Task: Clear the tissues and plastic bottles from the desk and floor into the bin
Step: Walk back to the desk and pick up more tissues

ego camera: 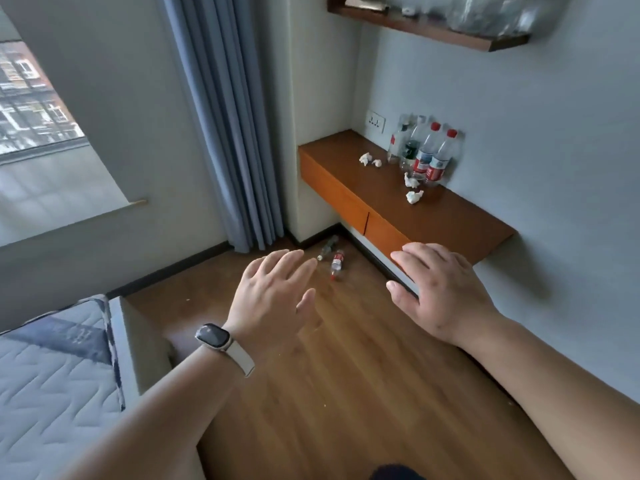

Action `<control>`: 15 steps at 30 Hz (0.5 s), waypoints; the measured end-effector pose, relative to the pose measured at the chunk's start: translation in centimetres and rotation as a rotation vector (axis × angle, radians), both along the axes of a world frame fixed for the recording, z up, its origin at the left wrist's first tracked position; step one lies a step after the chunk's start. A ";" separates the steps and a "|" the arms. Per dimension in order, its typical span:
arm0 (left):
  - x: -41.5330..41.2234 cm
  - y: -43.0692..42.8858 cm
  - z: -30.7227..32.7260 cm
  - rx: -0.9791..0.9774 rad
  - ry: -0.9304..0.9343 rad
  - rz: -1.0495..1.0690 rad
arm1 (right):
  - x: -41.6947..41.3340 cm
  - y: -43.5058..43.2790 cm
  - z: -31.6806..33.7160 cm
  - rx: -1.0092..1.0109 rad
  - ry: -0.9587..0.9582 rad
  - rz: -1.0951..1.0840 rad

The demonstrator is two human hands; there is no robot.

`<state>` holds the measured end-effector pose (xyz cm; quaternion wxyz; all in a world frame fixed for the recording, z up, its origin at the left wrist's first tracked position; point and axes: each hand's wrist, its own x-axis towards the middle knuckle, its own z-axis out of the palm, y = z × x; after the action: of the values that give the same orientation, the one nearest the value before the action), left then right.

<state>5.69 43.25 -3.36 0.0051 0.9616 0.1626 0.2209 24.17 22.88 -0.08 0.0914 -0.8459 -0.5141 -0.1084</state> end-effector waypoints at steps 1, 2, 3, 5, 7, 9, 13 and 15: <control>0.8 0.7 0.0 0.011 -0.006 -0.023 | 0.4 0.4 0.0 -0.005 -0.011 -0.015; 1.8 1.3 0.0 0.016 -0.008 -0.044 | 1.0 0.9 0.0 -0.015 -0.013 -0.025; 2.7 2.0 -0.1 0.013 -0.006 -0.058 | 1.6 1.4 0.0 -0.024 -0.011 -0.028; 4.5 3.2 -0.5 0.001 -0.001 -0.078 | 2.9 2.3 -0.6 -0.027 0.001 -0.032; 6.3 4.2 -0.9 0.003 0.007 -0.101 | 4.3 3.3 -1.3 -0.018 0.008 -0.039; 8.3 5.5 -1.3 0.010 0.019 -0.115 | 6.1 4.7 -2.1 0.002 0.020 -0.042; 13.0 8.1 -1.9 -0.002 0.087 -0.085 | 10.8 8.4 -3.7 0.003 0.079 -0.026; 16.0 9.3 -1.8 0.009 0.112 -0.061 | 13.9 10.1 -4.2 0.008 0.094 -0.016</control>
<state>21.67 52.59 -5.18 -0.0016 0.9771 0.1320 0.1670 38.04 33.00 -4.25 0.1178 -0.8538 -0.5021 -0.0711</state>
